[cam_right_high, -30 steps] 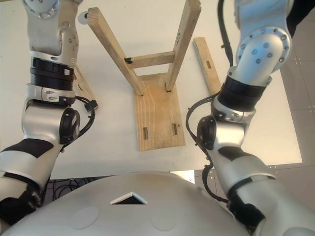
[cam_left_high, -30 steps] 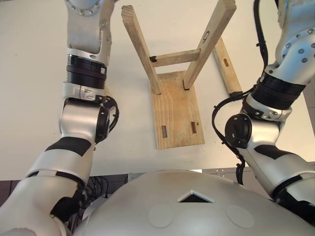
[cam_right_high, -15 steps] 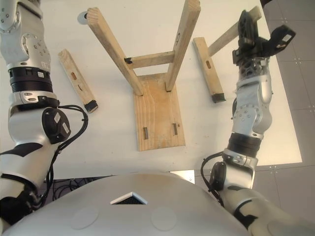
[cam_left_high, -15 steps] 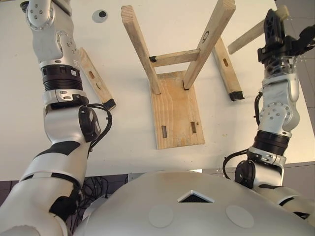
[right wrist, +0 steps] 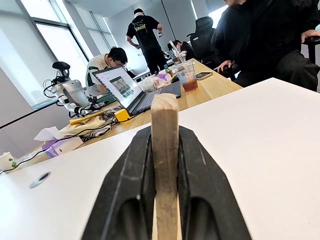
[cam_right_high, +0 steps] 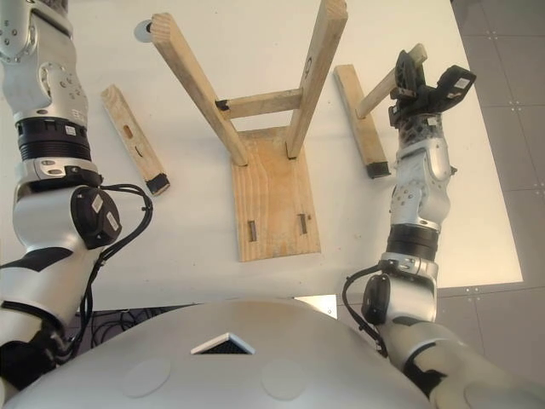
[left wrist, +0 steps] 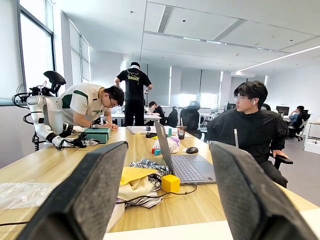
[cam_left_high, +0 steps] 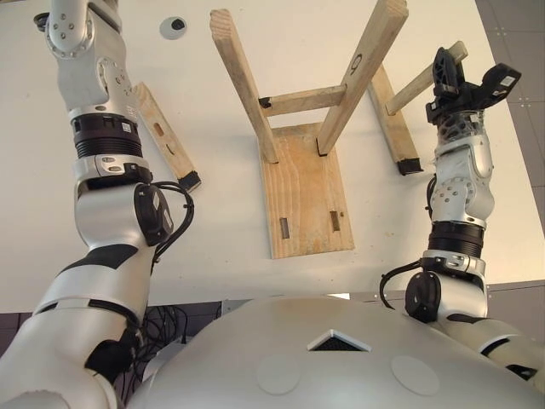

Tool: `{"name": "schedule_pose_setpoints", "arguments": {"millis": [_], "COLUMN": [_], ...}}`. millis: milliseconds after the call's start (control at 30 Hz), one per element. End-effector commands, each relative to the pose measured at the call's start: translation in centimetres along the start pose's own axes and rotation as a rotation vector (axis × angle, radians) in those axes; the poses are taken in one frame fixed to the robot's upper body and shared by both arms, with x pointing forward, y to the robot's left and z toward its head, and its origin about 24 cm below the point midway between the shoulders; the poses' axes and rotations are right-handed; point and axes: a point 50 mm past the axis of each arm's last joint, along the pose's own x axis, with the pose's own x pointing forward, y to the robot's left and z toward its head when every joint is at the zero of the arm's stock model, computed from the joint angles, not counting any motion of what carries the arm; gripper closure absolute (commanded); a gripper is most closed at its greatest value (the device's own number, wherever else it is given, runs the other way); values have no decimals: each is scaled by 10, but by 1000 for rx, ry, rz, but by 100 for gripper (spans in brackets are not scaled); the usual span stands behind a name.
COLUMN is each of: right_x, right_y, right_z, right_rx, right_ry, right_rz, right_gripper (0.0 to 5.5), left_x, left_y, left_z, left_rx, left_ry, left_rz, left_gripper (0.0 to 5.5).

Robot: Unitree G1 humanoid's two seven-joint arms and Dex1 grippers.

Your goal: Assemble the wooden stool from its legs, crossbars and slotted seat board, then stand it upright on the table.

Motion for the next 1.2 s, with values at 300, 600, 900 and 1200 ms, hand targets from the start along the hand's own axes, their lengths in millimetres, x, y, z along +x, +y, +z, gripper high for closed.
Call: {"name": "schedule_pose_setpoints", "arguments": {"millis": [300,600,900,1200], "right_x": [-15,-32,-48,-52], "right_y": [-1,1,8,0], "right_z": [-45,-74,-39,-28], "right_rx": [-280,-259,-457,-552], "right_ry": [145,146,367,521], "right_rz": [54,11,205,63], "right_gripper": [510,511,342,268], "left_x": [2,4,-4,-10], "left_y": [3,5,12,17], "left_z": [1,1,-2,-5], "left_rx": [-5,-10,-7,-21], "left_ry": [3,14,12,30], "left_rz": [17,20,54,91], "left_gripper": [252,252,252,252]}}
